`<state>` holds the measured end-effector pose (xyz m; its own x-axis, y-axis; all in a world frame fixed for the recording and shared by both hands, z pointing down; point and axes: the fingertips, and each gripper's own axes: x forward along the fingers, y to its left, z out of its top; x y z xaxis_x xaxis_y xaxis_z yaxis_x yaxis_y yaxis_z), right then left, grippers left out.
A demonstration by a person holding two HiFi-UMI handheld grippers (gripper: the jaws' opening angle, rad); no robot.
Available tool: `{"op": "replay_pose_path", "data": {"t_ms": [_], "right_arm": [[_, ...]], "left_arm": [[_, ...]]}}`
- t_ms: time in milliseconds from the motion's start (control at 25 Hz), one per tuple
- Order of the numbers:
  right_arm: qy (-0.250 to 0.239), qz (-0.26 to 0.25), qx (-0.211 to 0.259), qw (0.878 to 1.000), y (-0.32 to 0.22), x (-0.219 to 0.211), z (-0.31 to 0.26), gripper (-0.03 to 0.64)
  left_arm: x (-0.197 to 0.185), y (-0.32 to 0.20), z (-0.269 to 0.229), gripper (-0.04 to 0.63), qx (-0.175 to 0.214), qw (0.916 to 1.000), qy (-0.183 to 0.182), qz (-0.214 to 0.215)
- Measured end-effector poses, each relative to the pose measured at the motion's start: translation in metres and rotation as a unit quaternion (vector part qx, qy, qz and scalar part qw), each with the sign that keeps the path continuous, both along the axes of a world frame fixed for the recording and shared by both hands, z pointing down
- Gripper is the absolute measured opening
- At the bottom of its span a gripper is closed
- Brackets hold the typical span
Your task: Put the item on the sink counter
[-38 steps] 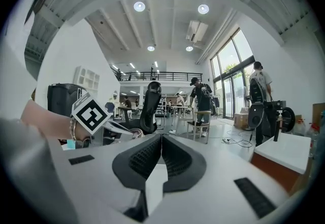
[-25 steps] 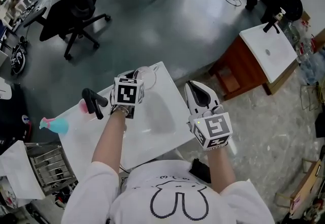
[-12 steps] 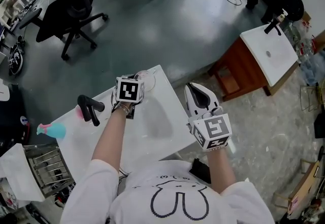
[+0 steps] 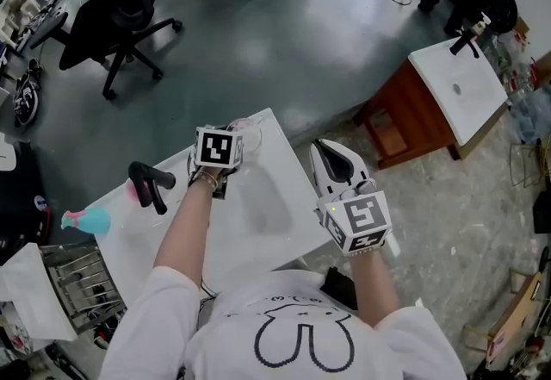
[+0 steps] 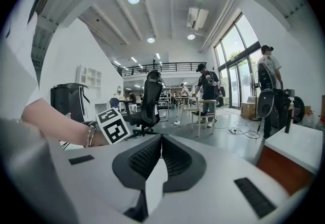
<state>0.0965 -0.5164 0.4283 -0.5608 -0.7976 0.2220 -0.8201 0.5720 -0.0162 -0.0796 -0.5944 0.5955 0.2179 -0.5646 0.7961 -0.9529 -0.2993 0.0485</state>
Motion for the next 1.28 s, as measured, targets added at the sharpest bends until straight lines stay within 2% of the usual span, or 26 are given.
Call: {"op": "replay_pose_path", "data": {"t_ms": [240,360,400,440,480,600,960,1280], "right_arm": [[0.000,-0.003,-0.001,1.000,0.002,-0.003,0.000,0.029],[0.000,-0.003,0.002,1.000,0.004,-0.004,-0.001,0.029],[0.000,-0.002,0.002,1.000,0.005,-0.004,-0.002,0.029],[-0.001,-0.001,0.002,1.000,0.006,-0.004,-0.002,0.029],[-0.001,0.000,0.002,1.000,0.007,-0.004,-0.003,0.029],[-0.001,0.003,0.003,1.000,0.012,-0.004,-0.006,0.029],[-0.003,0.007,0.019,1.000,0.030,-0.014,-0.019,0.029],[-0.016,0.048,0.035,0.998,0.052,-0.022,-0.041,0.029]], "left_arm": [[0.001,0.001,0.000,0.041,0.001,1.0000,0.001,0.005],[-0.001,0.000,0.000,0.051,0.002,0.9999,0.012,-0.004],[-0.001,0.001,0.000,0.100,0.001,0.9998,0.021,-0.007],[0.000,0.001,-0.001,0.200,0.000,0.9995,0.031,-0.008],[0.002,0.002,-0.002,0.258,0.000,0.9991,0.042,-0.009],[0.003,0.005,-0.009,0.338,0.010,0.9980,0.060,-0.013],[-0.003,0.025,-0.047,0.348,0.047,0.9950,0.086,-0.020],[-0.015,0.065,-0.074,0.348,0.078,0.9926,0.093,-0.007]]}}
